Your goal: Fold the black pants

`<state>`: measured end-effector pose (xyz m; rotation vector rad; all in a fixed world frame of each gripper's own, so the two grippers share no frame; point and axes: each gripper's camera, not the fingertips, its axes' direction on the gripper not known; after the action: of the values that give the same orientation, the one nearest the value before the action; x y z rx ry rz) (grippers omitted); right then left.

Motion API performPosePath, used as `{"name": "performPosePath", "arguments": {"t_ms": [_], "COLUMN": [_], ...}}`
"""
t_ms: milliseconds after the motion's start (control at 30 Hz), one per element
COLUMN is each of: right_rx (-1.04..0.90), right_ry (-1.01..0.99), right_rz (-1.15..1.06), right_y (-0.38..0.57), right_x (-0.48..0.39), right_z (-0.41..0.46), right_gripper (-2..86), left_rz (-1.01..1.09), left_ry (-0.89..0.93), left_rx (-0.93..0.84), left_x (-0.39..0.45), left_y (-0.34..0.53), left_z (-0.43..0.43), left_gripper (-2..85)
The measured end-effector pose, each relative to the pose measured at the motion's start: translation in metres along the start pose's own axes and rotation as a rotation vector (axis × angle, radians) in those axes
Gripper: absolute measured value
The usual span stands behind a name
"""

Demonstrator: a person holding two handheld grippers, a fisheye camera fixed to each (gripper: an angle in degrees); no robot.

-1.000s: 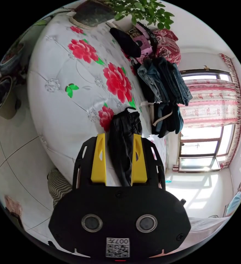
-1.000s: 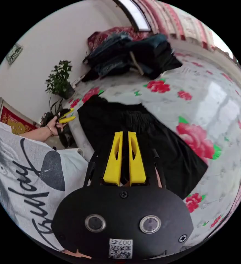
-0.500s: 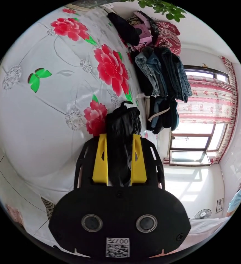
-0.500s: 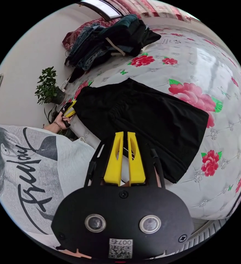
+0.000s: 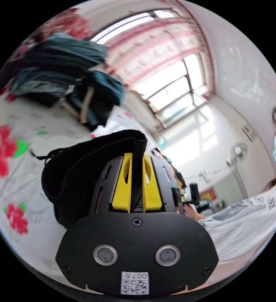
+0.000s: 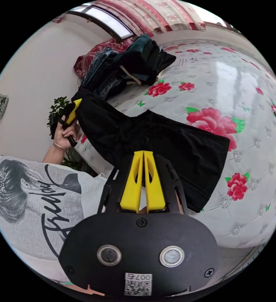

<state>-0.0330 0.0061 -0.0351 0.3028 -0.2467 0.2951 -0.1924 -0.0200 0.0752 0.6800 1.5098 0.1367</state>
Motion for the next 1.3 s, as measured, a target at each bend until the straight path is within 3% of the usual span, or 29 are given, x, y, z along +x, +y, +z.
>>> {"name": "performPosePath", "arguments": {"t_ms": [100,200,300,433,533,733,867,1067,1167,1300], "right_rx": [0.091,0.164,0.215,0.215,0.194,0.092,-0.018,-0.366,-0.196,0.048], "right_ry": [0.018,-0.027,-0.065,-0.081,-0.066,0.030,0.101,0.207,0.325,0.337], "right_rz": [0.147,0.316,0.445,0.480,0.458,0.254,0.073,-0.079,-0.206,-0.127], "right_y": [0.018,0.045,0.071,0.081,0.072,0.006,-0.067,-0.114,-0.108,-0.092], "right_x": [0.046,0.095,0.131,0.152,0.160,0.151,0.140,0.146,0.132,0.146], "right_z": [-0.026,-0.042,-0.046,-0.039,-0.032,-0.012,0.015,0.098,0.065,-0.001], "right_gripper": [-0.2,0.0,0.6,2.5,4.2,7.1,8.4,8.3,7.5,8.4], "left_rz": [0.195,0.330,0.368,0.336,0.177,0.007,0.047,0.086,0.120,0.206], "left_ry": [0.172,0.222,0.226,0.130,0.013,-0.134,-0.118,-0.228,-0.278,-0.181], "left_rx": [-0.229,-0.514,-0.596,-0.587,-0.549,-0.525,-0.618,-0.795,-0.751,-0.659], "left_x": [0.064,0.106,0.116,0.087,0.030,-0.035,-0.040,-0.060,-0.056,-0.041], "left_y": [0.009,0.052,0.089,0.108,0.119,0.152,0.172,0.203,0.200,0.198], "left_z": [0.114,0.221,0.258,0.248,0.223,0.207,0.262,0.352,0.352,0.335], "left_gripper": [5.9,10.2,12.5,12.5,12.0,12.0,12.6,10.5,2.8,-0.6]}}
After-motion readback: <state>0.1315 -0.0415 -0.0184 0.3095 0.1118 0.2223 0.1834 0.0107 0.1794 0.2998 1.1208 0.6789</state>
